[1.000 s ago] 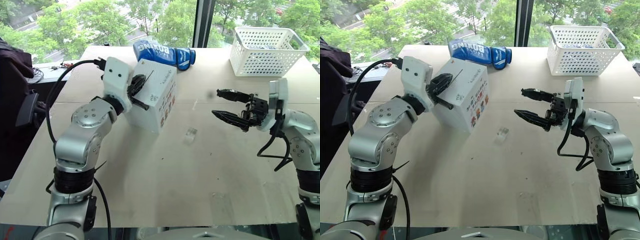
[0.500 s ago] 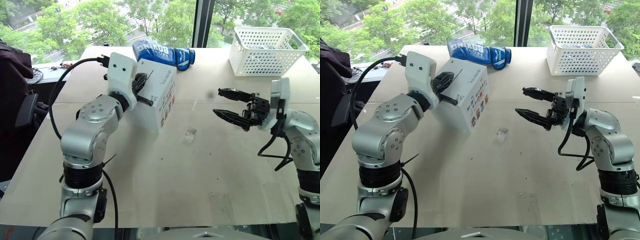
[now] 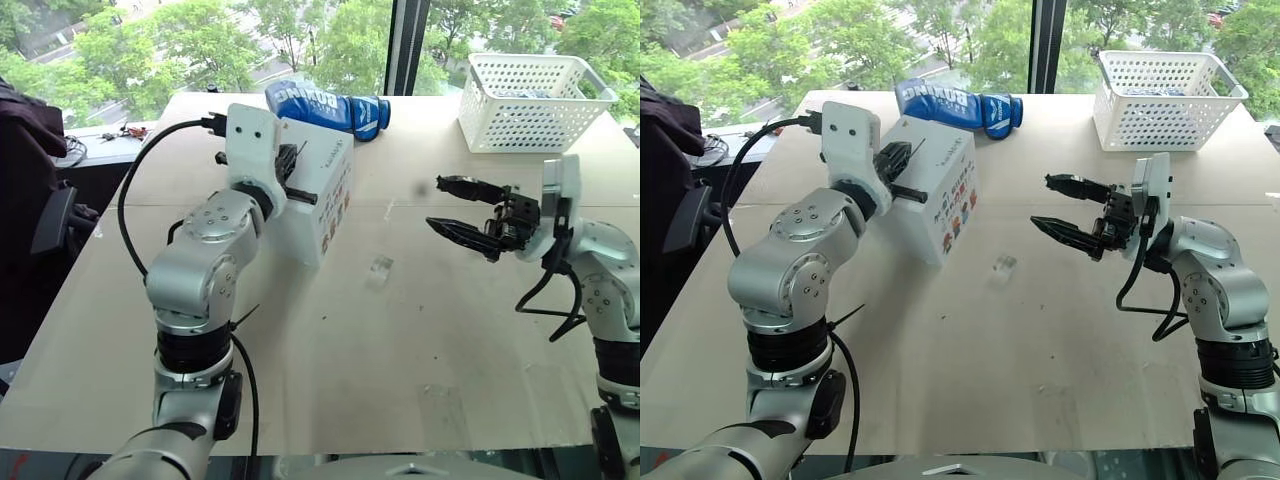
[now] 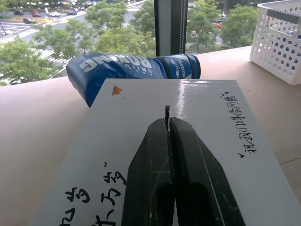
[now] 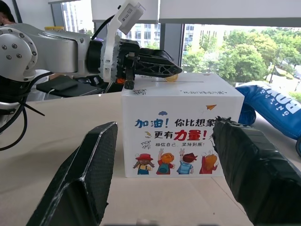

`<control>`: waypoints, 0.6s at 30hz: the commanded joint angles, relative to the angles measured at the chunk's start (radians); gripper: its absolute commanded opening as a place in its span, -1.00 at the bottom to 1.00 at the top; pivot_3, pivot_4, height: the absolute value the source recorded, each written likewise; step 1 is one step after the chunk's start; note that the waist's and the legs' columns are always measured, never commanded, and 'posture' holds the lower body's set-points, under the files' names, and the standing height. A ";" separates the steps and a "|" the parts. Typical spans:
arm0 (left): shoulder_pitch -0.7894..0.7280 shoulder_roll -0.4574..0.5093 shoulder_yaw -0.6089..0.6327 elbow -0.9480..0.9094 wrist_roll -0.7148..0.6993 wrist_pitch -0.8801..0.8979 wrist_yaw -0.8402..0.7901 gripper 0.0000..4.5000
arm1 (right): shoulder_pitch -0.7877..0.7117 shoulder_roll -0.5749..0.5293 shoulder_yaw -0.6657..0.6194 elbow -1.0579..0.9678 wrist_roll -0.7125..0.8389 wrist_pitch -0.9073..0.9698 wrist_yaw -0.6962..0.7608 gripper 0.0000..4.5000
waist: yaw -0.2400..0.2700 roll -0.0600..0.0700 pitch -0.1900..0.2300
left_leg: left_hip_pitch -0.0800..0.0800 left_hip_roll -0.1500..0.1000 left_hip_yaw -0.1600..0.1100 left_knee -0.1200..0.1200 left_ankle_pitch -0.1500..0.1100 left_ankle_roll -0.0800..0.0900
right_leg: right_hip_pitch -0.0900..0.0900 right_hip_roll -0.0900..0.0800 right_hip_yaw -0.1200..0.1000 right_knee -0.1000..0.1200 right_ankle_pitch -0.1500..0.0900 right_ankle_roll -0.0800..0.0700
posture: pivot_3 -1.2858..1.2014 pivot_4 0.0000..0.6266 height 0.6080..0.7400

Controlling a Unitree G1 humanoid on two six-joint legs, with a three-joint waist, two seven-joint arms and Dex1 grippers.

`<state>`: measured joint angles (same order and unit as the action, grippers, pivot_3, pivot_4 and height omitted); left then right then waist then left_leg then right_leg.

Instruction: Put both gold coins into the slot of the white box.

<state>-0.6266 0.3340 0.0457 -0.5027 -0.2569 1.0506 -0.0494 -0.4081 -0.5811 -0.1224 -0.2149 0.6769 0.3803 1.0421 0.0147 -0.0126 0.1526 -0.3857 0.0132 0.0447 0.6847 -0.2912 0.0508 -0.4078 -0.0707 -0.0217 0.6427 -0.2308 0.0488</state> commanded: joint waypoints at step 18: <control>0.010 0.005 -0.059 0.044 0.126 -0.010 -0.013 -0.97 | -0.015 -0.005 -0.026 -0.022 0.020 -0.010 -0.005 0.56 | 0.000 0.000 0.000 | 0.000 0.000 0.001 0.000 0.000 0.000 | 0.000 0.000 0.003 0.000 0.000 0.000 | 0.03 -0.52 1.00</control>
<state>-0.6350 0.3434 -0.0170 -0.4895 -0.1492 1.0173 -0.0750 -0.4081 -0.5811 -0.1234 -0.2150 0.6816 0.3818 1.0396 0.0142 -0.0124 0.1525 -0.3853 0.0135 0.0452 0.6845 -0.2912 0.0509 -0.4078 -0.0707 -0.0181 0.6427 -0.2308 0.0488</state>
